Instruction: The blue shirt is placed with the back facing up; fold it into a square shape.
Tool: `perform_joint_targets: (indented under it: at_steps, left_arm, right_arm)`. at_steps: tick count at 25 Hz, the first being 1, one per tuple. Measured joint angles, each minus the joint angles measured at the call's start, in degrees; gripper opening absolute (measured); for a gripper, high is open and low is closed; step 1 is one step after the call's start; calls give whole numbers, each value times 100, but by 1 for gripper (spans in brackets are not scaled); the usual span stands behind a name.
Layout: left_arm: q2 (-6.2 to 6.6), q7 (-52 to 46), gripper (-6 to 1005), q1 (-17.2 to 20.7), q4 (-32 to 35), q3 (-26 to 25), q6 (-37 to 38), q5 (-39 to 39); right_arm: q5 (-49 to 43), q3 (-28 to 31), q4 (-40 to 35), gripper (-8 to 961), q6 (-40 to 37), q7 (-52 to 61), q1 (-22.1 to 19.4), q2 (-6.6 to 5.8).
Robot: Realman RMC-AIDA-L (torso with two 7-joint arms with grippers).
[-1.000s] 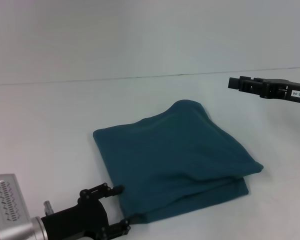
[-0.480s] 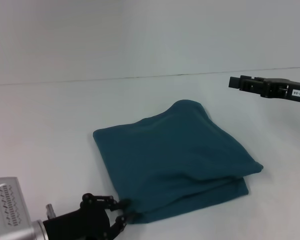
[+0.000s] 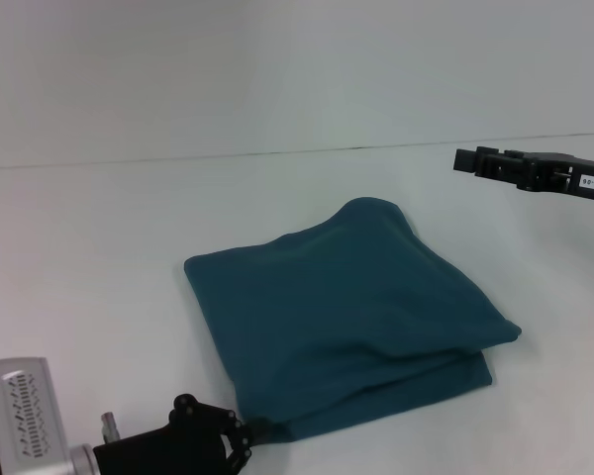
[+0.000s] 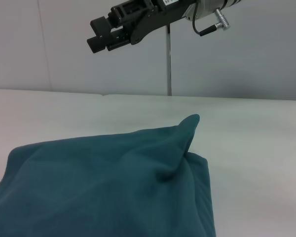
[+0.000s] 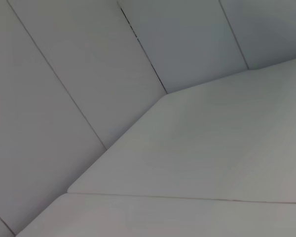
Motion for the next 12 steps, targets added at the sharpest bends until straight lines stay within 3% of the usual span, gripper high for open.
perform_joint_targets:
  at_steps: [1,12]
  left_arm:
    - [0,-10,-5,-5,0,2,-2,0]
    - [19,-256,36,40,141,-43,163,-20]
  right_arm:
    - [0,-2,0,555,0,0,0,0]
    - [0,-10,0,555,6,-3,-14,1]
